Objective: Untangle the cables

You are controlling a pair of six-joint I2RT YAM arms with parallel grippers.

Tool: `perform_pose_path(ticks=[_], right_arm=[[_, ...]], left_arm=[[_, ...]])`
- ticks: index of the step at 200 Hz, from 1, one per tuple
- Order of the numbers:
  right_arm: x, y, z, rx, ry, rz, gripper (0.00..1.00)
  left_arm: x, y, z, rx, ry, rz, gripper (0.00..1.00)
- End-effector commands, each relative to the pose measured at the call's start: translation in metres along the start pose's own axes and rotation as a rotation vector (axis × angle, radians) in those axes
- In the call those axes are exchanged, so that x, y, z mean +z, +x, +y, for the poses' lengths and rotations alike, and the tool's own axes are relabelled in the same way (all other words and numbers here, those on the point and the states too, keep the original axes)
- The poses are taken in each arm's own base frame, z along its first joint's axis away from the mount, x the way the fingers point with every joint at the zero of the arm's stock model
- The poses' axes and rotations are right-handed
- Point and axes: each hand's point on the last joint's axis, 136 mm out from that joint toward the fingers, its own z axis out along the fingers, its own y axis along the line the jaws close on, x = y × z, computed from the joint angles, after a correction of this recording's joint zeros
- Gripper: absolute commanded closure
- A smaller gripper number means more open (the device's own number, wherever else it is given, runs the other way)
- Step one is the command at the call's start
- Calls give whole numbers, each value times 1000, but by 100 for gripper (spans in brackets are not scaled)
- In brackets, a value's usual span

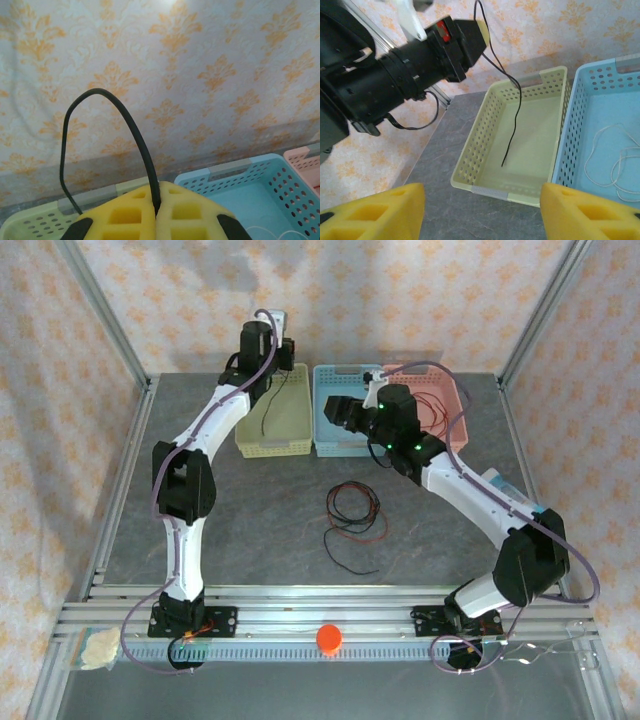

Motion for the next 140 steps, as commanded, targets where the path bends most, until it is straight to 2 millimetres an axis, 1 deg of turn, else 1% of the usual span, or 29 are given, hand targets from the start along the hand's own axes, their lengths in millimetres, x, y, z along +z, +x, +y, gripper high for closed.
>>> perform_pose_path(ticks=[1,46,60,74,86,101,115,134,139,140], right_arm=[[-8,-5,6,18,-22,-37,38],[-10,13,-5,45,4,5,39],[-10,16,-6,50,4,15,39],[-10,19,-8,54,7,25,39],[-10,21,-9,56,9,31,39],[-11,24,-10,57,13,37,39],[-12,27,-11,57,16,44,39],[-15,31,-15,55,31,51,39],[-16,32,-16,56,36,52,39],[-16,32,-17,55,37,52,39]], left_arm=[[5,3,0,-31,26,-21,100],[13,52,7,-107,1,46,100],[12,65,11,-126,-18,69,100],[8,75,17,-153,-48,79,100],[0,83,22,-176,-89,84,90],[-11,91,22,-196,-108,85,66],[-25,97,23,-227,-120,78,49],[-45,105,26,-269,-140,72,34],[-47,113,27,-275,-149,90,32],[-51,106,26,-277,-147,78,31]])
